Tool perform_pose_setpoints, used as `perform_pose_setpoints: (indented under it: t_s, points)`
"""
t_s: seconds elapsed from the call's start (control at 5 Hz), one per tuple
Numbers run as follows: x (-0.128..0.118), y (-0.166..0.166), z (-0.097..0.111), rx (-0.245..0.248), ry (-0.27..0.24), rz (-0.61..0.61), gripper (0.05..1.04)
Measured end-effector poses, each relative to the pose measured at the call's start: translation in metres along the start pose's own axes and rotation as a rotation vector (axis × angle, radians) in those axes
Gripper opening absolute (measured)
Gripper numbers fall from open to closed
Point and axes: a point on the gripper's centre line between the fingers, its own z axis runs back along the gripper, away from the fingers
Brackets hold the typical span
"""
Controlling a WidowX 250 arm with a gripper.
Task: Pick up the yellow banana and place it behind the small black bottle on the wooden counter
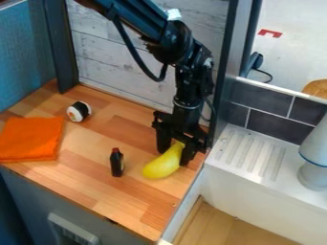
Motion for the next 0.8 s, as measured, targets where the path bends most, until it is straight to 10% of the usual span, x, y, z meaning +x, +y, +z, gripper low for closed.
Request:
perform_pose_setpoints:
  t_s: [0.6, 0.8]
  points:
    - [-0.006, -0.001, 0.011, -0.017, 0.004, -0.032, 0.599]
    - [-0.006, 0.003, 0.048, -0.061, -0.068, -0.016, 0.599]
